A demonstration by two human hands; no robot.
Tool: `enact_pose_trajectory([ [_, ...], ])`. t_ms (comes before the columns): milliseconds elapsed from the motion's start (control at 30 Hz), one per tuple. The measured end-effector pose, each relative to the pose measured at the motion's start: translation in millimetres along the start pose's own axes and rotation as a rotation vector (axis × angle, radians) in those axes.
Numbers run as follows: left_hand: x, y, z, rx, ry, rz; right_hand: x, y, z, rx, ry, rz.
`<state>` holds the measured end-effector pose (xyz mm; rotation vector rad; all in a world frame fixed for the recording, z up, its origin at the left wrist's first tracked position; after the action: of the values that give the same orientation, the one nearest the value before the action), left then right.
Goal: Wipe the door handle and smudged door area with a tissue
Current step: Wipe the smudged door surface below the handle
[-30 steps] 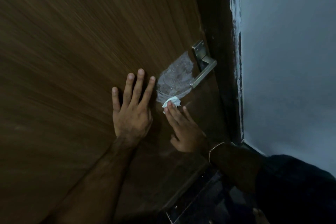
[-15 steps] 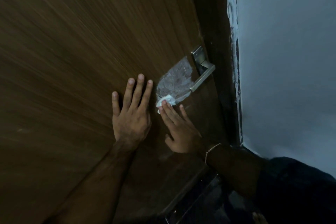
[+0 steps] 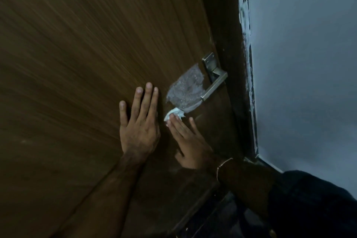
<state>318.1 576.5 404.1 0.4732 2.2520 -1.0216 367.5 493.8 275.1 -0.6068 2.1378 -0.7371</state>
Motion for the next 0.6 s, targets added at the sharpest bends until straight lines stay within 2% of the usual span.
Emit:
enact_pose_trajectory([
  [233,1.7,1.9,0.7,0.023,-0.013,-0.002,5.7,12.2,3.6,-0.057,0.128,0.042],
  [333,0.4,-0.7,-1.3,0.019,-0.026,0.009,15.8,27.4,40.3,-0.132,0.474,0.056],
  [433,-1.7,-1.2,0.0,0.044,-0.02,-0.009,2.4,30.9,65.7,-0.444,0.765,0.113],
  [500,-1.7,-0.4,-0.1,0.037,-0.023,-0.01,-0.4,28.8,65.6,-0.568,0.806,0.164],
  [600,-0.4,-0.2,-0.4,0.042,-0.028,-0.018,7.5,30.6,57.0,-0.577,0.773,0.069],
])
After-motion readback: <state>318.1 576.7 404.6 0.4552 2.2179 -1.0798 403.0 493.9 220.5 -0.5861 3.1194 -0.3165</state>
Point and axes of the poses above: each hand's wrist, its own x-axis away from the middle knuckle, its own y-axis out of the palm, z = x × y, the point moved 5 cm from there along -x, towards the middle knuckle, and after that the axes turned 12 degrees about z, right-handed, at the moved point
